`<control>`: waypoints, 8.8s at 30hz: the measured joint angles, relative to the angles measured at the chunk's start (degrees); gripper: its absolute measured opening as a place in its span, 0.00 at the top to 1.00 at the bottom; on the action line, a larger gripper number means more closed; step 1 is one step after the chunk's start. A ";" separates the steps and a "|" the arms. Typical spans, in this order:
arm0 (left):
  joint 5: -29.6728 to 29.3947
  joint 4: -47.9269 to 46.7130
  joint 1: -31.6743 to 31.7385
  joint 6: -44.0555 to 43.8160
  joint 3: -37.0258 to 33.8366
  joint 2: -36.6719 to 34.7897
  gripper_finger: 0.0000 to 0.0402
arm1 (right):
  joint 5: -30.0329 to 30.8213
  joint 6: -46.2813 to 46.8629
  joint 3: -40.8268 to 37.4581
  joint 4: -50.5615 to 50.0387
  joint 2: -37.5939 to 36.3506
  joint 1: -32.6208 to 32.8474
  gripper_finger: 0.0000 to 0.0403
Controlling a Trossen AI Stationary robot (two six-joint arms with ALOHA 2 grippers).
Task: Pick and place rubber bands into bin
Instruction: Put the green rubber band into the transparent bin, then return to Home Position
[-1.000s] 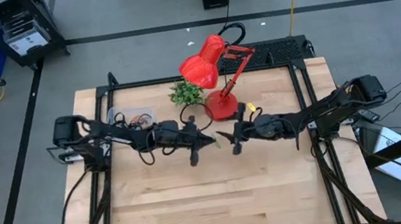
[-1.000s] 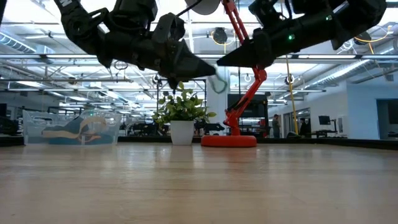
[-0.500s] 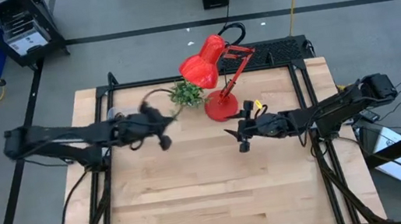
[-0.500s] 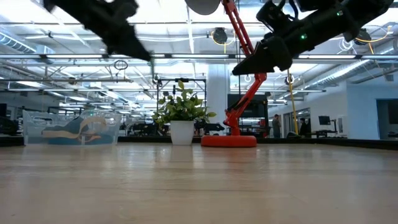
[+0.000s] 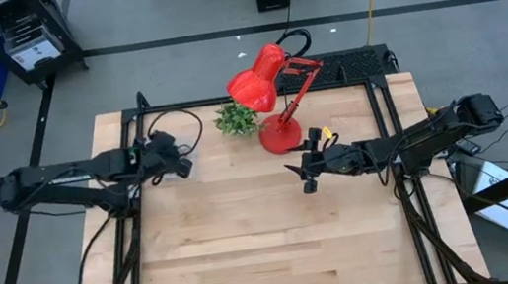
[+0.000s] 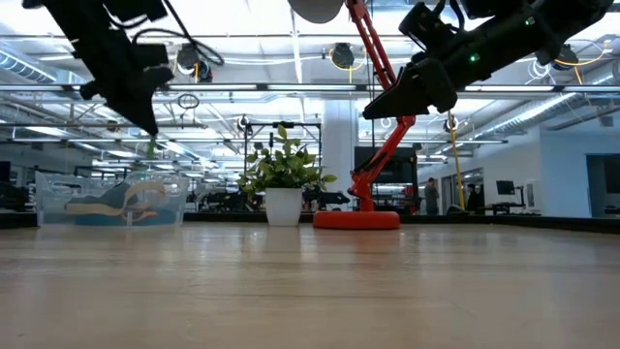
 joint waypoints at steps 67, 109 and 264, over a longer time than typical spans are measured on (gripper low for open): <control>28.65 37.56 5.09 25.30 -17.42 -25.85 0.37 | -1.50 10.08 -21.39 -0.38 -35.74 -0.52 0.50; 28.92 43.13 1.47 28.35 -37.18 -53.85 0.35 | -6.05 11.58 -33.77 -7.24 -66.83 -1.03 0.50; 25.55 51.97 1.52 38.89 -40.91 -53.59 0.34 | -5.99 2.95 -34.05 -11.32 -66.71 -1.01 0.49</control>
